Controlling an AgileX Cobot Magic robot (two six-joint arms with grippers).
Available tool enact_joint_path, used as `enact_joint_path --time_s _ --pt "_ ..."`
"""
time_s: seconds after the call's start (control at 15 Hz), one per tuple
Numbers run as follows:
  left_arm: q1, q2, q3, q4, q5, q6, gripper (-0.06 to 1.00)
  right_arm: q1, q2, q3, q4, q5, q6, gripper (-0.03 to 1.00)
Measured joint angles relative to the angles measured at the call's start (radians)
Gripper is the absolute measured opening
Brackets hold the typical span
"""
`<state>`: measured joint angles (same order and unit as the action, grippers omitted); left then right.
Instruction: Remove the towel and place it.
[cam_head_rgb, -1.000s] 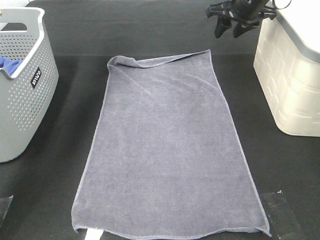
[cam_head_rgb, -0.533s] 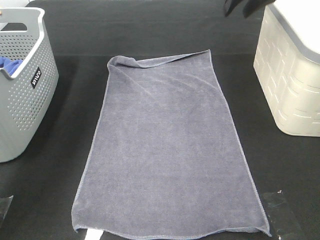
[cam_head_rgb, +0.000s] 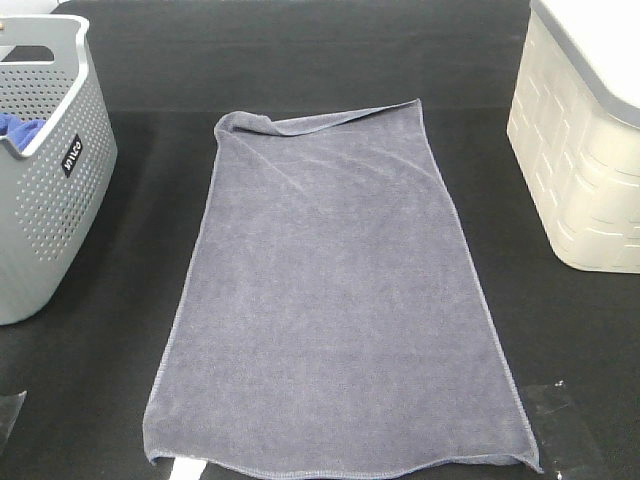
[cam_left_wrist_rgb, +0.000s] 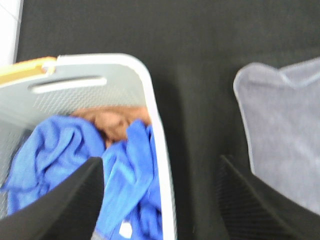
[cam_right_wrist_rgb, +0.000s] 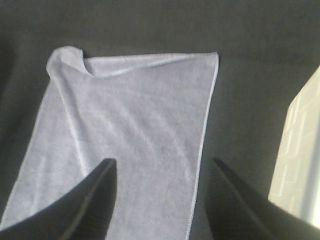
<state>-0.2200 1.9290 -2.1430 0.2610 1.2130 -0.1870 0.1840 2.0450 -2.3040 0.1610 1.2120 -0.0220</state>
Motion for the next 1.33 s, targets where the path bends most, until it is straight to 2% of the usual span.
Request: enact_joint_path --time_s 0.07,0.2,0.27,0.33,0.4,0.67,0.93,1.2,1.33 --pt "0.000 -0.068 0.075 0.000 0.000 0.000 0.62 0.000 -0.030 0.013 -0.006 0.000 0.000 0.51" --pt "0.000 -0.259 0.316 0.000 0.000 -0.005 0.62 0.000 -0.136 0.116 -0.031 0.000 0.000 0.51" --pt "0.000 -0.293 0.357 0.000 0.000 -0.010 0.62 0.000 -0.161 0.147 -0.032 0.000 0.000 0.51" --pt "0.000 -0.416 0.501 0.000 0.000 -0.039 0.62 0.000 -0.205 0.209 -0.035 0.002 0.000 0.51" --pt "0.000 -0.416 0.501 0.000 0.000 -0.039 0.62 0.000 -0.205 0.209 -0.035 0.002 0.000 0.51" --pt "0.000 -0.751 0.875 -0.004 0.002 -0.097 0.62 0.000 -0.402 0.543 -0.038 0.000 0.000 0.51" --pt "0.000 -1.085 1.187 -0.013 -0.004 -0.108 0.62 0.000 -0.570 0.893 -0.038 0.005 0.000 0.51" --pt "0.000 -1.441 1.438 -0.084 -0.037 -0.106 0.62 0.000 -0.794 1.270 -0.038 0.004 -0.001 0.51" --pt "0.000 -1.569 1.506 -0.130 -0.037 -0.074 0.62 0.000 -0.915 1.418 -0.038 0.001 -0.001 0.51"
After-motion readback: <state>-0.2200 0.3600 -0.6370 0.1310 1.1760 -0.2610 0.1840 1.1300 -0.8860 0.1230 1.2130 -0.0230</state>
